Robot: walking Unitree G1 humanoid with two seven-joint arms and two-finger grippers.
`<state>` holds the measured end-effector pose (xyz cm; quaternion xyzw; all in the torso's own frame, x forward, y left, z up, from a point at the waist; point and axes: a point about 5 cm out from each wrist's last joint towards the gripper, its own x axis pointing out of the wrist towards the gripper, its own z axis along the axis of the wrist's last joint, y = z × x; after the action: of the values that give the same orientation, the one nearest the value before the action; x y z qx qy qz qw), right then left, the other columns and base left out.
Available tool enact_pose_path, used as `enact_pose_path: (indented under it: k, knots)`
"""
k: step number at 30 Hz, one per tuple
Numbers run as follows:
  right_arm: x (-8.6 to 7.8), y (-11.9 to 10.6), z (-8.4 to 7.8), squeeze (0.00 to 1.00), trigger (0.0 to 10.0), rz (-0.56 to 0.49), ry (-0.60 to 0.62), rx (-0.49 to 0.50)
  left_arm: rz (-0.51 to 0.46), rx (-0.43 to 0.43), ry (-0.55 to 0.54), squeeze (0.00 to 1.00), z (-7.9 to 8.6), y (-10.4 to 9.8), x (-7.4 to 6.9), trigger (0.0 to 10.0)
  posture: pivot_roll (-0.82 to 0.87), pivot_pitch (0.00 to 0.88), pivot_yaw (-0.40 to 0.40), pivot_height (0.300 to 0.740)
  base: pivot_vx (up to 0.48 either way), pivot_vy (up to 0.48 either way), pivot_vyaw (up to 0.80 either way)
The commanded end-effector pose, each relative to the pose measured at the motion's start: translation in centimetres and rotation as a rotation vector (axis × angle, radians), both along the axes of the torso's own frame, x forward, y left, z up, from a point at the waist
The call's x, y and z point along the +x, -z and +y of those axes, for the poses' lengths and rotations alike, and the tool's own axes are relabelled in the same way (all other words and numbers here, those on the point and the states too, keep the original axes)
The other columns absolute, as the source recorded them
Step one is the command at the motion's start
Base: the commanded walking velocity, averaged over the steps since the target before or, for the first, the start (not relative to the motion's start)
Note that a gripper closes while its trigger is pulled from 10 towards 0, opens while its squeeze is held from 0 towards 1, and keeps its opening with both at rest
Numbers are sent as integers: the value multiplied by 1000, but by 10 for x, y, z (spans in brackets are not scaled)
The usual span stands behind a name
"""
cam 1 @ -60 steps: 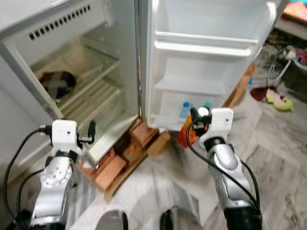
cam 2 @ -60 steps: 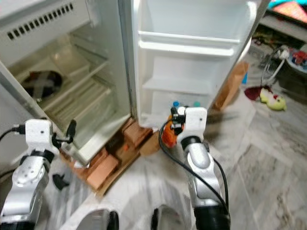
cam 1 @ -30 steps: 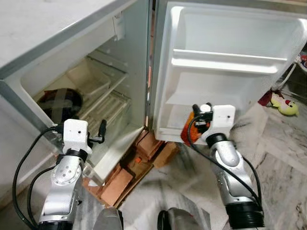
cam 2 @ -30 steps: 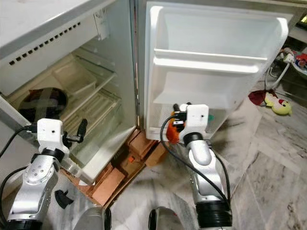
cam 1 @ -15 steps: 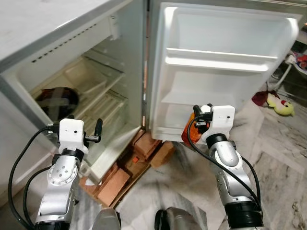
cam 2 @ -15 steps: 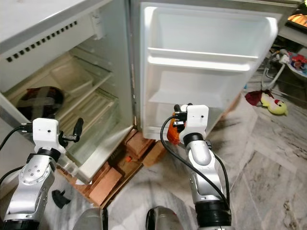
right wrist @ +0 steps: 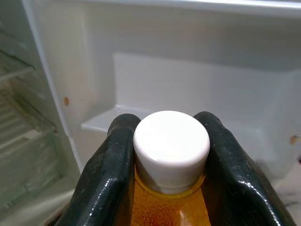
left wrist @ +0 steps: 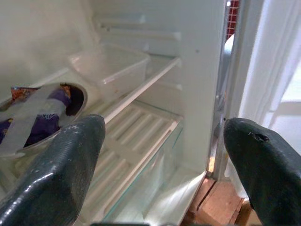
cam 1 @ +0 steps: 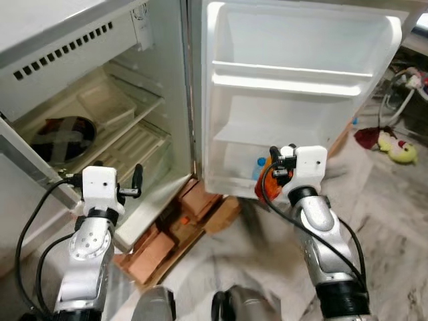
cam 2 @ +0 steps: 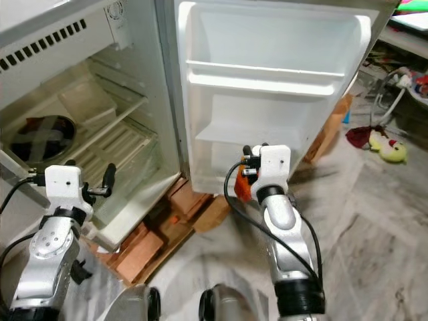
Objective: Restocking fridge
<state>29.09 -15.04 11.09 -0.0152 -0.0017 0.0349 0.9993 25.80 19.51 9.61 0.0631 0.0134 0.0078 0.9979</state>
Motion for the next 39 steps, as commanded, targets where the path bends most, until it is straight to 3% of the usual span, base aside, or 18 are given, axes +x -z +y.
enact_pose_path:
  k: [1,18,33,39]
  knots:
    - [2,-7,0,0,10000,-34,6,8,-4,8,-5,0,5,0,-2,10000,50,130,-74,740,0,0,0]
    - [3,-8,4,0,10000,-40,-5,14,-21,2,15,0,2,-1,-1,10000,48,131,-73,740,296,0,0]
    - [3,-7,5,0,10000,-42,-10,13,-19,9,-5,0,2,-1,-2,10000,50,137,-75,740,0,0,0]
    - [0,-6,8,0,10000,-43,-21,52,-29,49,-19,0,5,-3,-4,10000,54,142,-73,740,0,0,0]
